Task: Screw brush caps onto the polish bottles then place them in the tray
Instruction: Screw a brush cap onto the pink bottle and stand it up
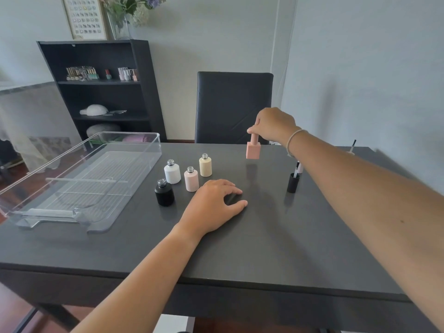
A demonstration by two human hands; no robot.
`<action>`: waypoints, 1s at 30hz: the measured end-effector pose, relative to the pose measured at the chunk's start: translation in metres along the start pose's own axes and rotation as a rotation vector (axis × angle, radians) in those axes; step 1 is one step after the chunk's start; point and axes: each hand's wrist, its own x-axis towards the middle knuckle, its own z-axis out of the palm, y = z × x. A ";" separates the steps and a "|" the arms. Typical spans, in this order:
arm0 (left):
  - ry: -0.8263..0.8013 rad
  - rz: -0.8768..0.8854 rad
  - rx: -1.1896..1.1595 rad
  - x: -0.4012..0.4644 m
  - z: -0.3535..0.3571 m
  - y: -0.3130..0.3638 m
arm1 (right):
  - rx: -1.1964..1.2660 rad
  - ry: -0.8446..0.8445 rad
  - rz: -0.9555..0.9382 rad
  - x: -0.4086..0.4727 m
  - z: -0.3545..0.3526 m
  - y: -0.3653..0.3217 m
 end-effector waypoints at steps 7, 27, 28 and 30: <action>0.009 -0.012 -0.010 0.000 0.002 -0.001 | 0.038 -0.011 0.037 0.007 0.008 0.009; 0.006 -0.004 -0.003 0.002 0.001 -0.003 | 0.039 0.031 0.034 0.005 0.004 0.007; 0.009 -0.004 -0.005 0.002 0.001 -0.003 | 0.070 0.054 0.020 0.001 -0.001 0.007; 0.013 -0.004 -0.005 0.002 0.001 -0.004 | 0.195 0.113 -0.010 -0.012 -0.011 0.005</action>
